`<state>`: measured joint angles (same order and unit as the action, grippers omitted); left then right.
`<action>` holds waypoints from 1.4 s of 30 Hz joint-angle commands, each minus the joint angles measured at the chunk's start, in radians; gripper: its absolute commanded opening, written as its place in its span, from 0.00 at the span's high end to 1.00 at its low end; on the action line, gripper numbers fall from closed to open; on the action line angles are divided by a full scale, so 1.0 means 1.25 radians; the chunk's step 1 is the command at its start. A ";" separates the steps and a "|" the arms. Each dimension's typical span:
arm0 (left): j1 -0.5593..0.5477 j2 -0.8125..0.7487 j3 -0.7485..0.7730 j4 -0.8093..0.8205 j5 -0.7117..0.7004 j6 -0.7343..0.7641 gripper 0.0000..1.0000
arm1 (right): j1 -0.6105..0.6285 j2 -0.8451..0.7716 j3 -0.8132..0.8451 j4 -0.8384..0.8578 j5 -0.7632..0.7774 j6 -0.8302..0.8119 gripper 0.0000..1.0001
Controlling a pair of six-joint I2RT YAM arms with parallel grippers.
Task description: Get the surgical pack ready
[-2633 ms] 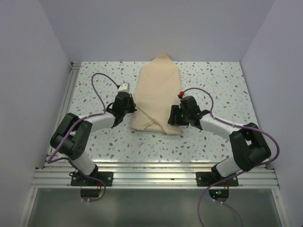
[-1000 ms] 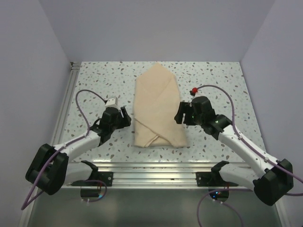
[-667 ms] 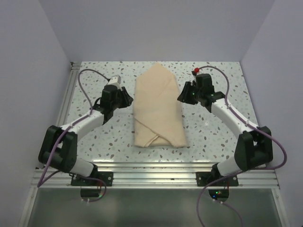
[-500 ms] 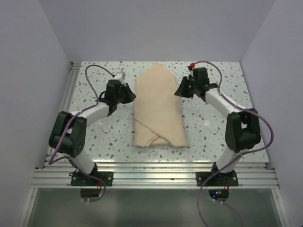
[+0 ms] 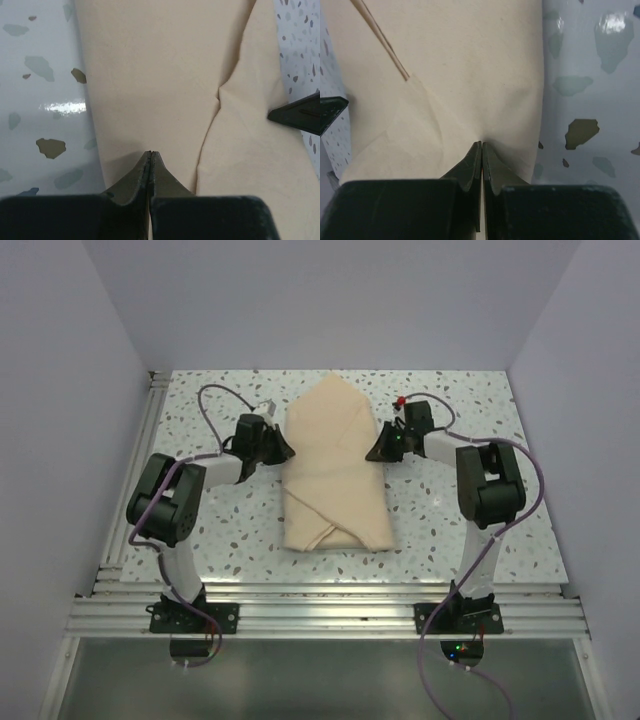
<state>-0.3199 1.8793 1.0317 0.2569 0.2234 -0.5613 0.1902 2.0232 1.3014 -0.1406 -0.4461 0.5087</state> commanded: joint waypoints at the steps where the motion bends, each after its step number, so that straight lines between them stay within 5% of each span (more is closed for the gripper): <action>1: 0.002 -0.016 -0.063 0.075 0.024 -0.034 1.00 | 0.002 -0.048 -0.078 0.069 -0.015 0.014 1.00; 5: -0.015 -0.060 -0.188 0.138 -0.013 -0.058 1.00 | 0.007 -0.075 -0.143 0.077 -0.015 0.008 1.00; 12: -0.020 -0.059 -0.223 0.163 -0.013 -0.060 1.00 | 0.011 -0.148 -0.198 0.101 0.019 0.019 1.00; 23: 0.024 -0.048 -0.023 0.058 -0.034 -0.005 1.00 | -0.004 -0.052 0.048 0.009 0.008 0.004 0.97; 29: 0.028 0.055 0.100 0.039 -0.018 0.007 1.00 | -0.013 0.054 0.160 0.006 -0.005 0.026 0.97; 42: 0.030 0.197 0.181 0.020 -0.121 -0.009 1.00 | -0.037 0.178 0.235 0.041 0.031 0.075 0.98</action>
<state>-0.2886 2.1136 1.2255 0.3244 0.1699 -0.5865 0.1444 2.2372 1.5574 -0.1066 -0.4324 0.5854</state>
